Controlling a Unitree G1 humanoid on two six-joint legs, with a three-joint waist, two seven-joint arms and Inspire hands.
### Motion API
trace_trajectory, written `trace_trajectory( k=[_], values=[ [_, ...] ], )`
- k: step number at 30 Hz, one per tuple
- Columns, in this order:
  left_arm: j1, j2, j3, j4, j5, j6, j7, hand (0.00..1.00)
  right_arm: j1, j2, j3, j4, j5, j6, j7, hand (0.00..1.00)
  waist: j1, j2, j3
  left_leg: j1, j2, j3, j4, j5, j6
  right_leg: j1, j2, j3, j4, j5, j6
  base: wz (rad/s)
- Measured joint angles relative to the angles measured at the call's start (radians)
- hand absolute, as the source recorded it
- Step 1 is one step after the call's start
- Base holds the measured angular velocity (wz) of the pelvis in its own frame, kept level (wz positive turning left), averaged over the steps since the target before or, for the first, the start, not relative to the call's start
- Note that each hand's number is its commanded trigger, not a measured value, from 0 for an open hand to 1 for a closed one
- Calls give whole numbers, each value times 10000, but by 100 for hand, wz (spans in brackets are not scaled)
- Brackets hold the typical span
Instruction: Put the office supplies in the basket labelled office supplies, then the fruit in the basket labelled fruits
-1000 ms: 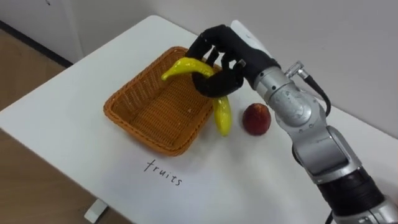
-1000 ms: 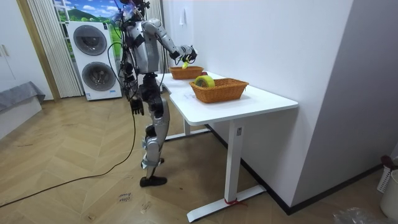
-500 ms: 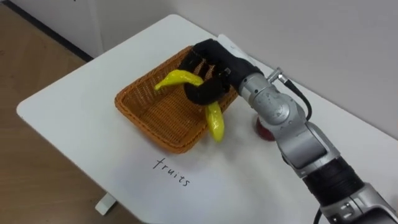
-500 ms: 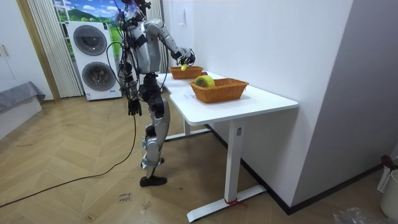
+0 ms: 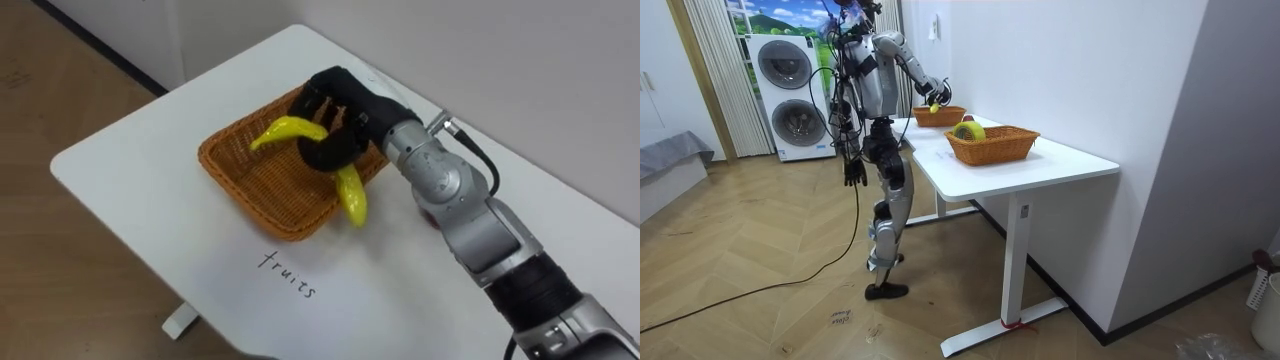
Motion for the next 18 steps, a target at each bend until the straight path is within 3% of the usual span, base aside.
trace_trajectory(
  k=[18],
  values=[
    [-10,-19,5,13,3,-6,-163,0,-17,13,83,426,-1,4,26,0,26,-19,11,-29,-34,30,-14,23,34,2,-43,7,17,-3,5,0]
  ],
)
